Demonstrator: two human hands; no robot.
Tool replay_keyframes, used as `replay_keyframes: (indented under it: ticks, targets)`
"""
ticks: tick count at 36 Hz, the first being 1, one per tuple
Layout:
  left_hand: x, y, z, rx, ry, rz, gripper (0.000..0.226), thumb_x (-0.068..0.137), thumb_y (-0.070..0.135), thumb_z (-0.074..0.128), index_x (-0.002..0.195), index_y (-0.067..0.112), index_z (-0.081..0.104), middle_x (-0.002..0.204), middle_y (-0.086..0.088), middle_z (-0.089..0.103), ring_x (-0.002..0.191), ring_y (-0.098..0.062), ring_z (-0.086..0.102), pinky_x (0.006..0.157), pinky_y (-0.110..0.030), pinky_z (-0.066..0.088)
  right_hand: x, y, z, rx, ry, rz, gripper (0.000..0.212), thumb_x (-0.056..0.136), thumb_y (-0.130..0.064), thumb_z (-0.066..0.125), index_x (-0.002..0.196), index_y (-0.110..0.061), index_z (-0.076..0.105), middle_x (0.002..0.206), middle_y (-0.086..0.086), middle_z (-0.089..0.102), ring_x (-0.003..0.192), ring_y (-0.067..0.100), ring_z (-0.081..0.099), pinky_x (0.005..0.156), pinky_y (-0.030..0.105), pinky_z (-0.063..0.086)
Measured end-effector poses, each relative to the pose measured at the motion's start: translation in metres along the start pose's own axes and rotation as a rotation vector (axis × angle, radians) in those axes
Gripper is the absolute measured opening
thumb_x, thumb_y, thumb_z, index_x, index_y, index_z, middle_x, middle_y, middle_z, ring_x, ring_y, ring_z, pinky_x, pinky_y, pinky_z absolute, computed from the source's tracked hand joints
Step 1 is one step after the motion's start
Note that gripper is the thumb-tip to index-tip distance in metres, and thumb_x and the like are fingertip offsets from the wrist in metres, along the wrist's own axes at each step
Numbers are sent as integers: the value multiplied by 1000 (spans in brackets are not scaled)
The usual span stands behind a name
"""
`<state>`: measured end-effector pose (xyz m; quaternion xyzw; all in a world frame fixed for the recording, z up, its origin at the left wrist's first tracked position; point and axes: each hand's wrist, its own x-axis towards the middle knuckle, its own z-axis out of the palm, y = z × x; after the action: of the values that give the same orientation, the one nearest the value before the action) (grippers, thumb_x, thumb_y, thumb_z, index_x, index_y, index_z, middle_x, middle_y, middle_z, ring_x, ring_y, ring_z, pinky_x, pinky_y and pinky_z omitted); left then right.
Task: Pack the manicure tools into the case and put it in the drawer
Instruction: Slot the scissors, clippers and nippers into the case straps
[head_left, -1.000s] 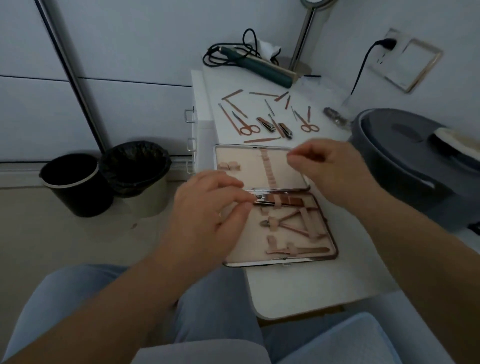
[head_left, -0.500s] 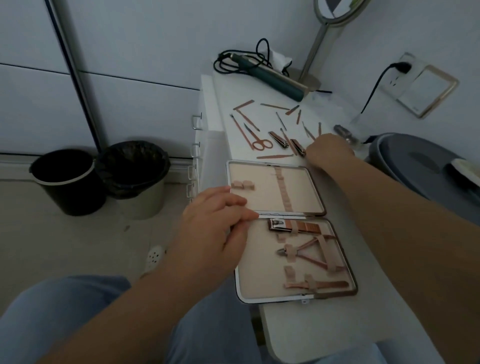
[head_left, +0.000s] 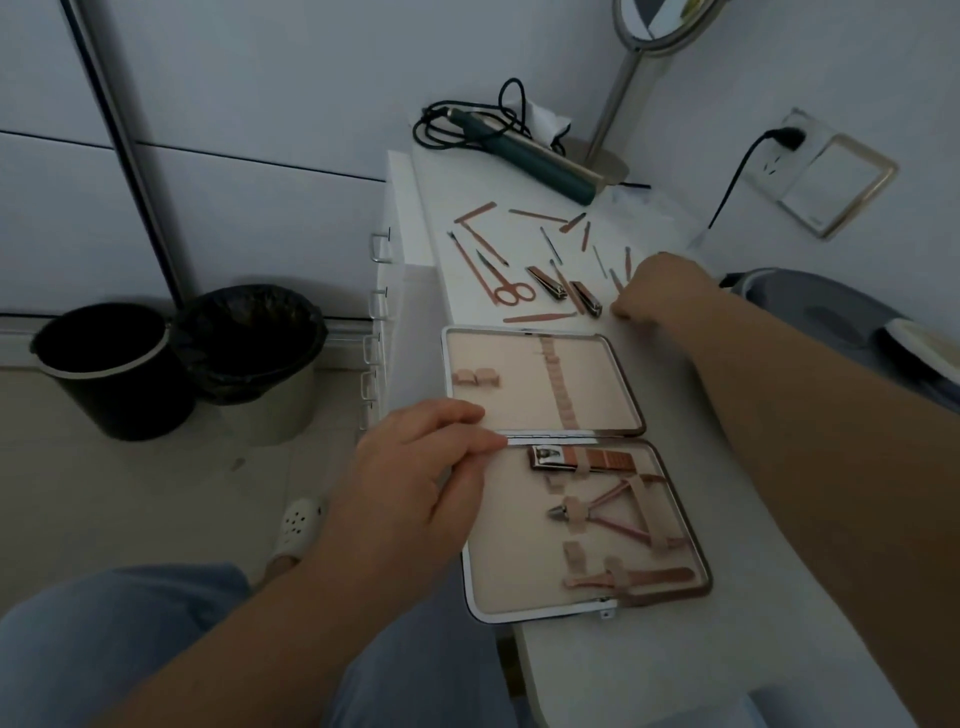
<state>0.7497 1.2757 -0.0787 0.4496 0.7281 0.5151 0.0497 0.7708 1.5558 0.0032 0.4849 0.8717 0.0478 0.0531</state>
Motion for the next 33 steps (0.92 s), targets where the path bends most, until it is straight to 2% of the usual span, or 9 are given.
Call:
replay_keyframes:
  ticks: [3,8,12,15,18,22,26,29,33]
  targets:
    - [-1,-1,1,-21,9,-12,27,83,30,46,95,25,69,109,29,47,106,0,47,93,-18,35,0,-2,-3,17,-40,6,23,86,-15,53,67,-4,46,65,9,47,55,18,44,50,26,36]
    - [0,0,0,-8,18,4,31,83,36,43,95,25,69,109,29,47,104,3,47,91,-19,37,0,-3,-6,107,-83,41,27,85,-24,61,90,-1,47,93,17,52,83,28,52,78,37,48]
    - [-2,0,0,-9,13,-2,26,83,28,47,96,24,70,109,28,49,105,2,47,90,-18,37,0,-5,1,159,-43,59,31,83,-21,62,67,-3,42,76,13,53,75,27,53,58,27,42]
    - [-2,2,-1,-6,3,-19,27,83,26,46,96,24,70,109,31,47,106,4,46,89,-8,34,-5,-5,4,187,12,58,29,85,-19,59,68,-3,41,67,9,46,69,25,51,46,24,32]
    - [-1,5,-2,8,-9,-23,27,82,26,47,95,23,70,108,25,51,105,5,46,89,-1,30,-10,-2,3,295,55,43,18,85,-17,58,88,-4,47,74,11,48,65,23,50,45,24,31]
    - [3,7,-4,5,-13,-61,17,82,26,55,87,31,70,103,33,50,99,11,48,87,1,28,-26,1,-3,774,18,28,27,80,-15,62,98,5,61,66,6,54,55,14,48,54,28,46]
    - [11,13,-12,-100,65,-140,27,77,17,66,78,44,63,93,31,57,97,17,48,81,3,29,-76,-3,-8,963,32,-133,15,82,-29,65,87,-15,65,69,0,60,59,9,53,53,23,46]
    - [17,21,-18,-64,62,-102,18,75,33,61,83,49,60,91,37,55,101,16,45,84,2,27,-121,-5,-8,1077,-66,-280,13,78,-38,65,77,-25,67,60,-5,63,56,5,56,52,18,44]
    - [19,36,-19,-205,-10,-163,15,76,41,62,91,42,64,88,26,63,89,10,55,76,-10,45,-163,-9,-4,1198,-192,-371,17,74,-39,67,77,-24,72,58,-9,65,49,-2,56,46,9,43]
